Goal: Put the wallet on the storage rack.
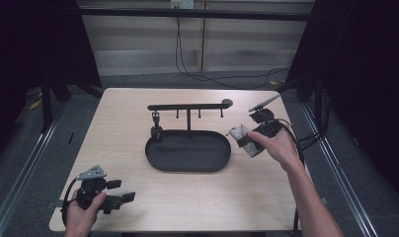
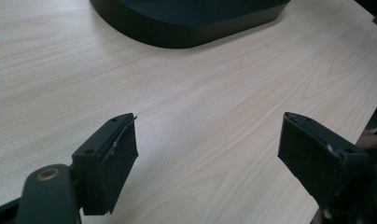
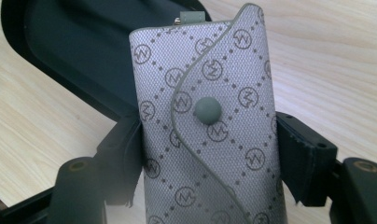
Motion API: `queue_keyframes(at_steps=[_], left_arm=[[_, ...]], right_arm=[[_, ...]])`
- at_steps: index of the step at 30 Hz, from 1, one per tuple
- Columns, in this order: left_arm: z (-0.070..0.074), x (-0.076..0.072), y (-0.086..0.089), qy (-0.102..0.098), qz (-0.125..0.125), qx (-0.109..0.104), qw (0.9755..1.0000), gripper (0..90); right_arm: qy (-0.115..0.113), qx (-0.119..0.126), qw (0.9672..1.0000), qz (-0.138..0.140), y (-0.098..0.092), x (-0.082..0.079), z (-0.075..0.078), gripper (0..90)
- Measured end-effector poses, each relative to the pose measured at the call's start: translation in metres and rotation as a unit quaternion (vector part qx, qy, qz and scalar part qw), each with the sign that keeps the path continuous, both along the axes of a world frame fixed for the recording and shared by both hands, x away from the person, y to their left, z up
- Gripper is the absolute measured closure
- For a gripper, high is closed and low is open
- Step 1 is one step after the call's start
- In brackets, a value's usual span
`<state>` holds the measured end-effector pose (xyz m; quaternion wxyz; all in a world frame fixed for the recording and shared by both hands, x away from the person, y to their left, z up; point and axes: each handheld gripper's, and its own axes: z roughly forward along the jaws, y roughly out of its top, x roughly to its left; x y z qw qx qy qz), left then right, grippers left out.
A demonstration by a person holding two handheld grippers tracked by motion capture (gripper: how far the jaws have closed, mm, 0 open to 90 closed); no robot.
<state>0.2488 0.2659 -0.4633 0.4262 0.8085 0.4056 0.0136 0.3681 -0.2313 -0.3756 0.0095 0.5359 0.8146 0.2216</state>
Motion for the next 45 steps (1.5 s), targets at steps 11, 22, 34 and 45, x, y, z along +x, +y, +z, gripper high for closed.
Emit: queue_keyframes(at_steps=[11,22,34,45], left_arm=[[0.001,-0.001,0.000,-0.008,-0.003,-0.012,0.9999,18.0],[0.001,-0.002,0.000,-0.004,-0.003,-0.012,0.9999,17.5],[0.001,-0.002,-0.001,-0.001,-0.006,-0.006,1.0000,17.5],[0.001,-0.002,-0.001,0.000,-0.002,-0.008,1.0000,17.5]], right_arm=[[-0.003,0.028,0.9996,-0.001,0.012,0.001,-0.010,30.9],[-0.006,0.048,0.9988,-0.009,0.030,0.006,-0.023,30.9],[-0.011,0.071,0.9972,-0.020,0.044,0.011,-0.038,30.9],[-0.013,0.086,0.9955,-0.038,0.053,0.018,-0.058,30.9]])
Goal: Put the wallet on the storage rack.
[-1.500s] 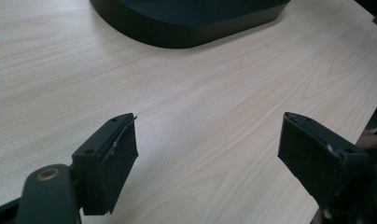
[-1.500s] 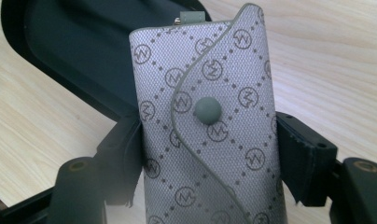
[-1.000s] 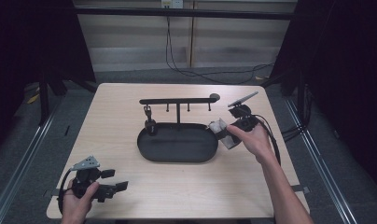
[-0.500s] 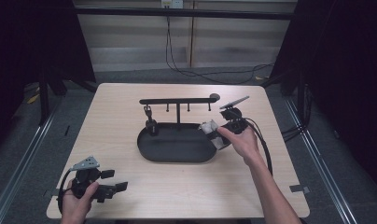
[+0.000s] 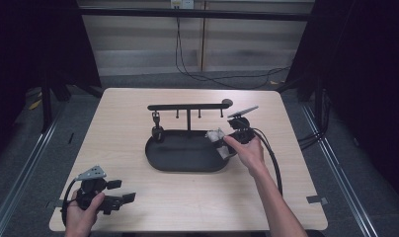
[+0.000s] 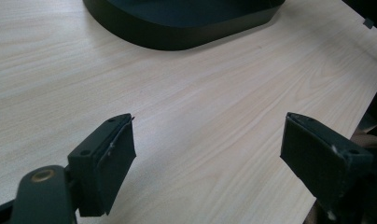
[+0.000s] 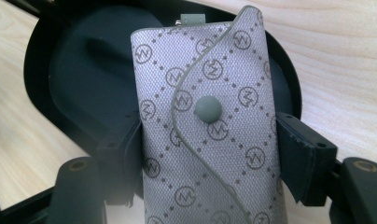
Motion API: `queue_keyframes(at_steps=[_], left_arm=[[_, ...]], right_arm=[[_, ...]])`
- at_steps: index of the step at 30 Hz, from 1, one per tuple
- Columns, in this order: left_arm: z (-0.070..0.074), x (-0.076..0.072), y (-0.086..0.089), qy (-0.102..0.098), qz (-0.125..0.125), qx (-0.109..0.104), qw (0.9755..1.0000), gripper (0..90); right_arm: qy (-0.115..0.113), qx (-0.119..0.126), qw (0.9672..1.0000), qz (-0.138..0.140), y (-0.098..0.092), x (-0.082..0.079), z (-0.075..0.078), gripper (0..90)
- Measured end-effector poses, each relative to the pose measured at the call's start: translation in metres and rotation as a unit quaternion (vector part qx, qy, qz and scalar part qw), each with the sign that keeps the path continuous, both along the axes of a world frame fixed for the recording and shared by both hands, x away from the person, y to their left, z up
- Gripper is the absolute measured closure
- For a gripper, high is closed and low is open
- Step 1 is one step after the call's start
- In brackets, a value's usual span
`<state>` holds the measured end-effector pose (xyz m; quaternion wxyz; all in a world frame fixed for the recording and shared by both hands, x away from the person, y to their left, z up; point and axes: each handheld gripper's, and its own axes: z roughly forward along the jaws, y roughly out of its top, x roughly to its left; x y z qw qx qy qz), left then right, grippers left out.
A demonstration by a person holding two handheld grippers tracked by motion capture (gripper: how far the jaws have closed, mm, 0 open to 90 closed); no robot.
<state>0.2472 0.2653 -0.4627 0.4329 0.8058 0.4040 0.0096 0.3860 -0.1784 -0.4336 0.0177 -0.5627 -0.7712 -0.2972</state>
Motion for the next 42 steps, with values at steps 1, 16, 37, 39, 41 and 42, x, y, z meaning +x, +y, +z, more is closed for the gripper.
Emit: queue_keyframes(at_steps=[1,16,37,39,41,42], left_arm=[[0.000,0.000,0.000,0.000,-0.002,0.001,1.0000,17.5],[0.000,0.001,0.001,0.001,-0.003,-0.002,1.0000,17.5],[0.000,0.001,0.001,0.001,-0.005,0.000,1.0000,17.5],[0.000,0.001,0.001,0.003,-0.002,-0.001,1.0000,17.5],[0.000,0.001,0.002,0.002,-0.002,0.000,1.0000,17.5],[0.000,0.001,0.002,0.001,0.000,0.000,1.0000,17.5]], right_arm=[[-0.003,0.000,1.0000,0.000,0.000,0.000,-0.002,30.9],[-0.001,-0.004,1.0000,-0.004,0.013,0.006,-0.020,30.9],[0.010,-0.041,0.9991,0.003,0.030,0.010,-0.044,29.0],[0.010,-0.041,0.9991,0.003,0.030,0.010,-0.044,28.3],[0.010,-0.041,0.9991,0.002,0.030,0.010,-0.044,27.6],[0.011,-0.042,0.9990,0.001,0.030,0.009,-0.044,27.0]])
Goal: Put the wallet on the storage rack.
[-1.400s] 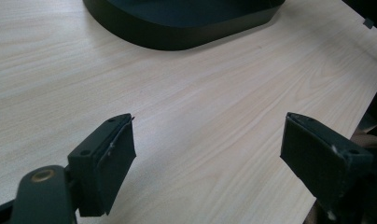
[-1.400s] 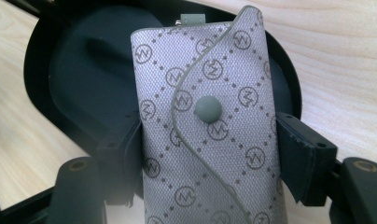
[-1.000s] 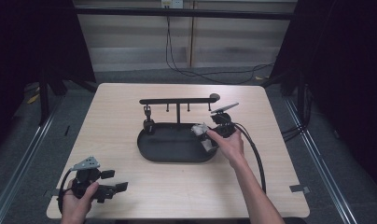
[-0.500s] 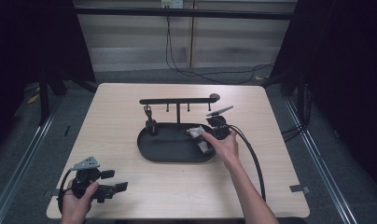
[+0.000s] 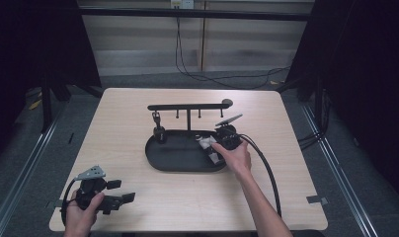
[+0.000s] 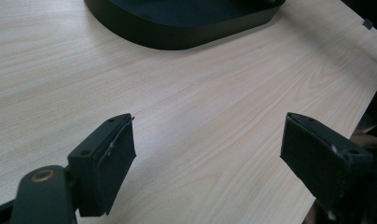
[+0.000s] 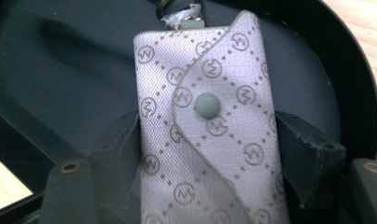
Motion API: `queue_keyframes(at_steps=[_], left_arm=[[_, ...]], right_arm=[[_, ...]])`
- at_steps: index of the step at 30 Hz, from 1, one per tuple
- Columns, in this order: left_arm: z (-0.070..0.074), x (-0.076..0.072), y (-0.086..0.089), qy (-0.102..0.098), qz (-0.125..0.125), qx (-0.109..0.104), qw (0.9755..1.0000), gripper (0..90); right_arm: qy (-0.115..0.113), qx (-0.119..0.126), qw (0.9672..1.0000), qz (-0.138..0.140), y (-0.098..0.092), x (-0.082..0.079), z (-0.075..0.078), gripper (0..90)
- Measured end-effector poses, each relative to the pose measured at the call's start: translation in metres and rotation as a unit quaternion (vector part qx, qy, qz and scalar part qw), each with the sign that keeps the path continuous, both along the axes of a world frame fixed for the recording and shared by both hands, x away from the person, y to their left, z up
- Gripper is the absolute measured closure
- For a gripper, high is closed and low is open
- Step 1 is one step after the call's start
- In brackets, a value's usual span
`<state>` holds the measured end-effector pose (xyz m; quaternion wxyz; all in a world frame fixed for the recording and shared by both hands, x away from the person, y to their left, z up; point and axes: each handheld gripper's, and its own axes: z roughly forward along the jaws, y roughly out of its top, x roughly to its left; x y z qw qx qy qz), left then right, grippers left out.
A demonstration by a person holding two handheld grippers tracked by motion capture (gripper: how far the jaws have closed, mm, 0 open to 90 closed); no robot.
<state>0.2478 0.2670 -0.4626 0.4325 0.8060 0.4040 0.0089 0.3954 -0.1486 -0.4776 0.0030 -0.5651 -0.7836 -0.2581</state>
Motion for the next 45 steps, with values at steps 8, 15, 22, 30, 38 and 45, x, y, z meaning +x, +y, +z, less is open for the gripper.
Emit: queue_keyframes(at_steps=[8,15,22,30,38,45], left_arm=[[0.000,0.000,-0.001,0.000,0.001,-0.002,1.0000,17.5],[0.000,0.000,-0.001,-0.002,-0.001,0.000,1.0000,17.5],[0.000,0.000,0.000,-0.003,0.002,0.000,1.0000,17.5],[0.002,-0.002,-0.001,-0.012,0.000,0.006,0.9999,17.5],[0.001,-0.001,-0.001,-0.012,0.001,0.009,0.9999,17.5],[0.000,0.001,0.002,-0.009,0.009,0.004,0.9999,17.5]], right_arm=[[-0.019,-0.001,0.9998,-0.002,-0.004,-0.004,0.008,26.9],[-0.044,0.011,0.9989,-0.010,-0.019,-0.014,0.018,23.8],[-0.073,0.017,0.9971,-0.012,-0.036,-0.027,0.031,21.4],[-0.104,0.022,0.9942,-0.017,-0.058,-0.047,0.032,19.0],[-0.133,0.025,0.9902,-0.033,-0.081,-0.070,0.034,18.8],[-0.144,0.024,0.9886,-0.038,-0.101,-0.095,0.031,18.9]])
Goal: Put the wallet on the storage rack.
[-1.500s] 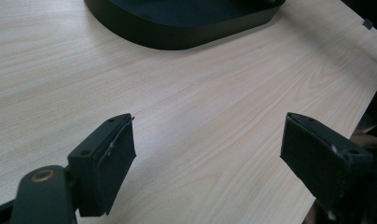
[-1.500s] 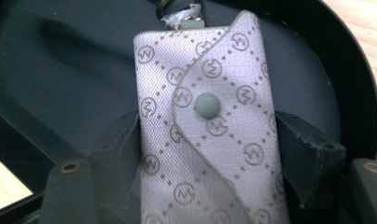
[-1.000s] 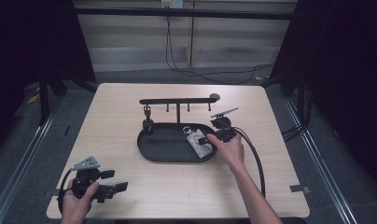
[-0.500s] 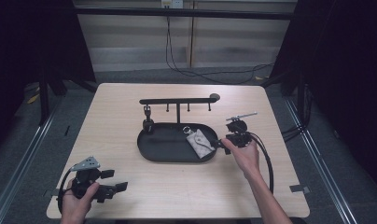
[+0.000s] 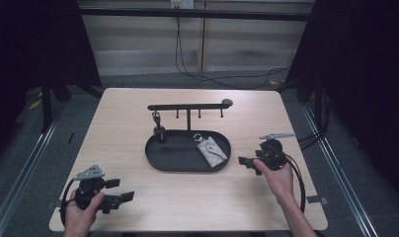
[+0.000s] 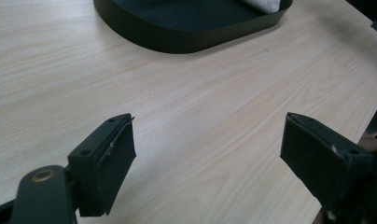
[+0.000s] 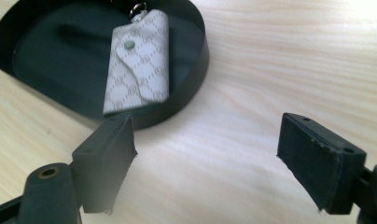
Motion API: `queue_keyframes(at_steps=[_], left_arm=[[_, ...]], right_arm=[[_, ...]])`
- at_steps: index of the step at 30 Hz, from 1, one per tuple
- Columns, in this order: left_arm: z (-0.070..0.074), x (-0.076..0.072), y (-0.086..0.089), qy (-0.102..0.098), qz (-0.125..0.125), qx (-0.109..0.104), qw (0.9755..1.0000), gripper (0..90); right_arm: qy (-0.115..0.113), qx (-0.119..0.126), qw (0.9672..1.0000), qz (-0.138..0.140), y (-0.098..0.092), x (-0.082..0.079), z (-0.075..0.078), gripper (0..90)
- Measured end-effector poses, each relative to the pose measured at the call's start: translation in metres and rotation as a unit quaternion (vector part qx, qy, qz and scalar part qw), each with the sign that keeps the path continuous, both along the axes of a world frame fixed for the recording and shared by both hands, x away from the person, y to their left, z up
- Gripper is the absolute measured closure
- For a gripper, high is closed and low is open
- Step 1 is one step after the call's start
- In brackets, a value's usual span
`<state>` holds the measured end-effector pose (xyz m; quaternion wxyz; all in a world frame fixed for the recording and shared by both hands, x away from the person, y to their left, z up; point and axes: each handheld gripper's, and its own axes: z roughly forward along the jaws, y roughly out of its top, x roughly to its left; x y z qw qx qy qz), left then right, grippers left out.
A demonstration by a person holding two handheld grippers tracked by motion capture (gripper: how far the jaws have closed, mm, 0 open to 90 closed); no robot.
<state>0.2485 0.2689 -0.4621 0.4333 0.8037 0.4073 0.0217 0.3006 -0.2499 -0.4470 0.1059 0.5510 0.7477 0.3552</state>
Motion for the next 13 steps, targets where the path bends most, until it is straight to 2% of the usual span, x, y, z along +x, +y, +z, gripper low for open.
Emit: queue_keyframes(at_steps=[5,7,10,13], left_arm=[[0.000,0.000,0.000,0.001,0.002,-0.002,1.0000,17.5],[0.000,0.000,0.000,0.000,0.004,-0.002,1.0000,17.5],[0.000,0.001,0.000,0.002,0.003,-0.002,1.0000,17.5],[0.000,0.000,0.000,0.001,0.004,-0.002,1.0000,17.5]], right_arm=[[-0.017,0.007,0.9998,-0.009,-0.012,-0.022,0.000,19.6],[-0.033,0.015,0.9993,-0.009,-0.015,-0.033,0.000,19.8],[-0.032,0.015,0.9992,-0.016,-0.023,-0.043,-0.004,19.8],[-0.030,0.002,0.9991,-0.029,-0.035,-0.051,-0.013,20.1]])
